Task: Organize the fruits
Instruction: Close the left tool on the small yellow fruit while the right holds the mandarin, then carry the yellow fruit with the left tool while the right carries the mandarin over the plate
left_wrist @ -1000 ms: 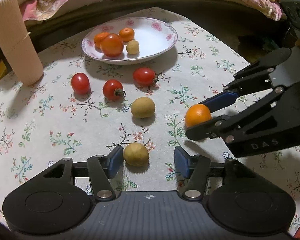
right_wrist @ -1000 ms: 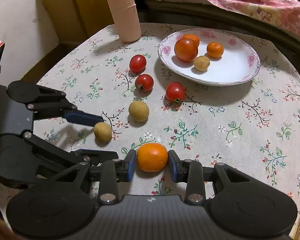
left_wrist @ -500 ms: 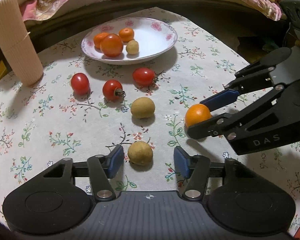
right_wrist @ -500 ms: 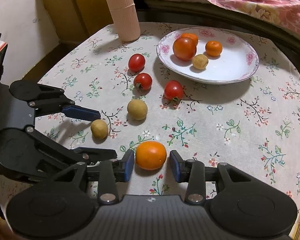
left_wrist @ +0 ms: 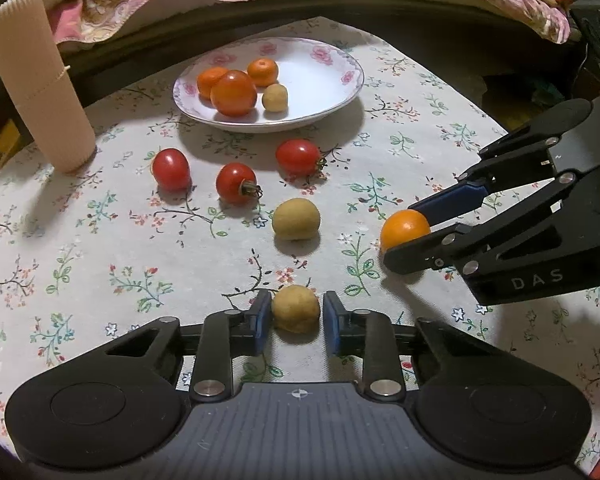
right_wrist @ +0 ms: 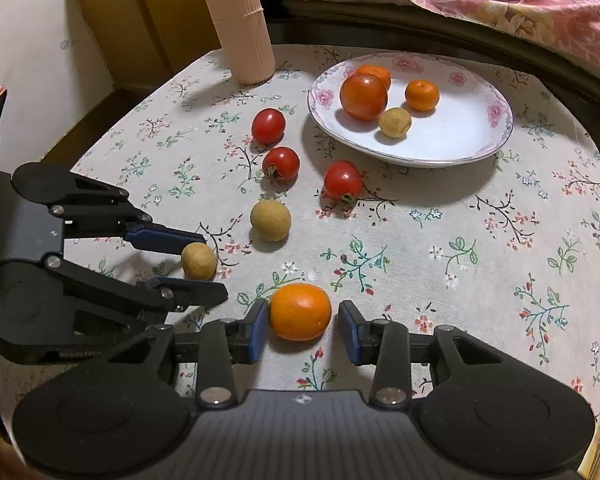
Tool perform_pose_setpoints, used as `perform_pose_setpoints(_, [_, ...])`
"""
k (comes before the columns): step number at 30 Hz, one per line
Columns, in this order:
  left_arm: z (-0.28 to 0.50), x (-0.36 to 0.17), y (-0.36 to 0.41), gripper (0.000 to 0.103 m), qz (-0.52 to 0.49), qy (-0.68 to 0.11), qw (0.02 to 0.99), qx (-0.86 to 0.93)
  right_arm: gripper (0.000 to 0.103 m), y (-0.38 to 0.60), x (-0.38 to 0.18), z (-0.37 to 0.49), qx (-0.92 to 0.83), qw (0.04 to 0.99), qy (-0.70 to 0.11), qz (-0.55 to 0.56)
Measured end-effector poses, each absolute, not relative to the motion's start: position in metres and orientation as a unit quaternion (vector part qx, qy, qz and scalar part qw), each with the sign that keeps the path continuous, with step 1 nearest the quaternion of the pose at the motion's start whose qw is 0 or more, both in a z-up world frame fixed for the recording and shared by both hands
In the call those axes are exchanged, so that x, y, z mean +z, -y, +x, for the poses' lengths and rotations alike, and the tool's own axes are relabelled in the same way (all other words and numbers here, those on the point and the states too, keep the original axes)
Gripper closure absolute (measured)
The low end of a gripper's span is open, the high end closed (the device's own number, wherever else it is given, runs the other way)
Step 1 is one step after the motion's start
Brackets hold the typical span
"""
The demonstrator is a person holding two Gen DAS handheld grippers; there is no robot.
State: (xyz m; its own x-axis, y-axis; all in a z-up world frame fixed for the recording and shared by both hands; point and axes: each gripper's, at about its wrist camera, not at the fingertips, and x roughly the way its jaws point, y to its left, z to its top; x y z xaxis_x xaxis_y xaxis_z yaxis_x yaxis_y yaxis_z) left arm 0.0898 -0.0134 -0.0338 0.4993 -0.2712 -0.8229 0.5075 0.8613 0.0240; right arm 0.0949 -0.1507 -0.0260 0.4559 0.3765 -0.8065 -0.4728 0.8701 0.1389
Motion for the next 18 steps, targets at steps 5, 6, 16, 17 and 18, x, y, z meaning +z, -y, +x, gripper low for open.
perform_pose_setpoints(5, [0.090,-0.034,0.014,0.070,0.134,-0.445,0.856,-0.226,0.067,0.152,-0.025,0.096,0.244,0.853,-0.458,-0.049])
perform_pose_setpoints(6, [0.090,-0.034,0.015,0.070,0.133,-0.445,0.856,-0.226,0.067,0.152,-0.025,0.096,0.243,0.854,-0.458,-0.050])
perform_pose_setpoints(16, [0.097,-0.025,0.016,0.070,0.117,-0.431,0.867,-0.222,0.067,0.154,-0.015,0.095,0.239,0.864,-0.442,-0.042])
perform_pose_setpoints(17, [0.097,-0.023,0.017,0.070,0.116,-0.429,0.868,-0.223,0.067,0.154,-0.014,0.095,0.240,0.864,-0.441,-0.041])
perform_pose_setpoints(18, [0.098,-0.022,0.017,0.070,0.116,-0.426,0.869,-0.223,0.067,0.154,-0.014,0.095,0.241,0.864,-0.441,-0.039])
